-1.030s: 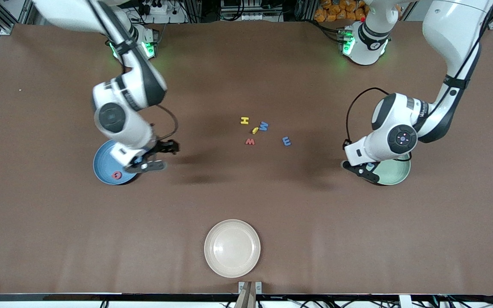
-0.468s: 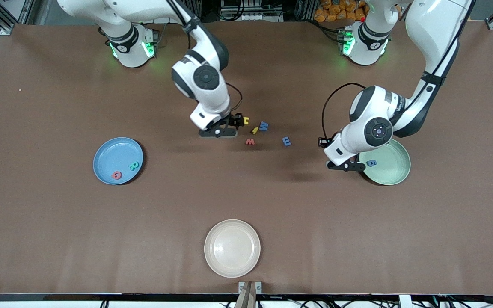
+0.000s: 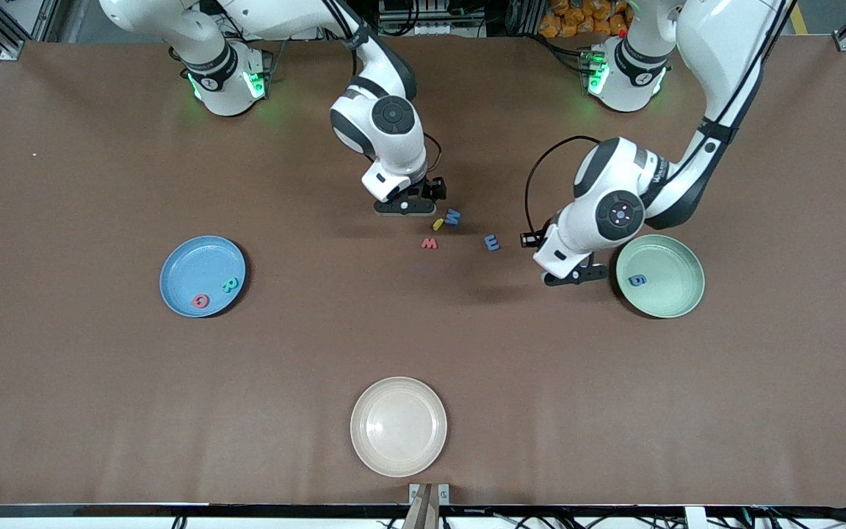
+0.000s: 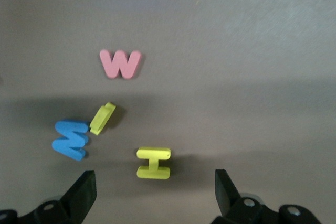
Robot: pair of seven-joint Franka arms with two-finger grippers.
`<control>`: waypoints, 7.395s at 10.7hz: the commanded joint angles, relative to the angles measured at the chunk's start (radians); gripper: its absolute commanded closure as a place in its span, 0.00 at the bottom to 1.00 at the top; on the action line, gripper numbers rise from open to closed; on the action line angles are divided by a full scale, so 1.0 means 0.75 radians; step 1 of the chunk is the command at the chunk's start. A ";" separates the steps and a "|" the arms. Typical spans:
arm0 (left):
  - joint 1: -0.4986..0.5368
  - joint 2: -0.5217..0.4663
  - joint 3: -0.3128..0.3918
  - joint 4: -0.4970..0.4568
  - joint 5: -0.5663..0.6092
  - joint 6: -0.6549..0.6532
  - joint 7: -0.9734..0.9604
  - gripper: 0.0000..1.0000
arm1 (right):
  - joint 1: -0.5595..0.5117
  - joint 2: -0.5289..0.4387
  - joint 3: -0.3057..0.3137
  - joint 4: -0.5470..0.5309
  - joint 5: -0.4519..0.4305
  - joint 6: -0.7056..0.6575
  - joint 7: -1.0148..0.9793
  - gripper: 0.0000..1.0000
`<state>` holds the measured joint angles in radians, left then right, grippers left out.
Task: Sort uppercase to blue plate, lowercase to green plate
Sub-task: 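Grasp the yellow H with the right gripper while the left gripper reaches the m, then place the yellow H on the blue plate with the right gripper, then grasp the blue m with the left gripper while the right gripper reaches letters, then place the blue m on the green plate with the left gripper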
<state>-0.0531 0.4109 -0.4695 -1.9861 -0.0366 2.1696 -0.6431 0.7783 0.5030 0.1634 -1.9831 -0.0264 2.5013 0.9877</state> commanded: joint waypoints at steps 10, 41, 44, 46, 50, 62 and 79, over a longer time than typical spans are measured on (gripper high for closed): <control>-0.199 0.060 0.017 -0.013 -0.019 0.261 -0.415 0.49 | 0.026 0.100 -0.009 0.012 -0.206 0.111 0.150 0.91; -0.289 0.244 0.059 0.002 0.204 0.353 -0.525 0.47 | -0.612 -0.192 -0.018 0.043 0.129 -0.345 -0.649 0.00; -0.287 0.248 0.059 -0.007 0.257 0.351 -0.527 0.47 | -0.580 -0.172 0.056 0.043 0.127 -0.290 -0.483 0.00; -0.287 0.248 0.059 -0.009 0.262 0.353 -0.527 0.50 | -0.545 -0.159 0.075 0.043 0.127 -0.247 -0.391 0.00; -0.287 0.260 0.059 -0.009 0.319 0.351 -0.527 0.71 | -0.530 -0.153 0.097 0.043 0.127 -0.232 -0.341 0.00; 0.049 -0.026 0.043 0.008 0.357 -0.145 0.179 1.00 | -0.385 -0.112 0.167 0.045 0.127 -0.112 0.118 0.06; 0.517 0.117 0.111 -0.001 0.378 -0.081 0.884 0.69 | -0.623 -0.155 0.077 0.171 0.027 -0.369 -0.680 0.09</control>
<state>0.3369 0.4988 -0.3879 -1.9877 0.2682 2.1024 0.0187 0.2560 0.3985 0.2154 -1.8840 0.0127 2.2313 0.5264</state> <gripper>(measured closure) 0.722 0.093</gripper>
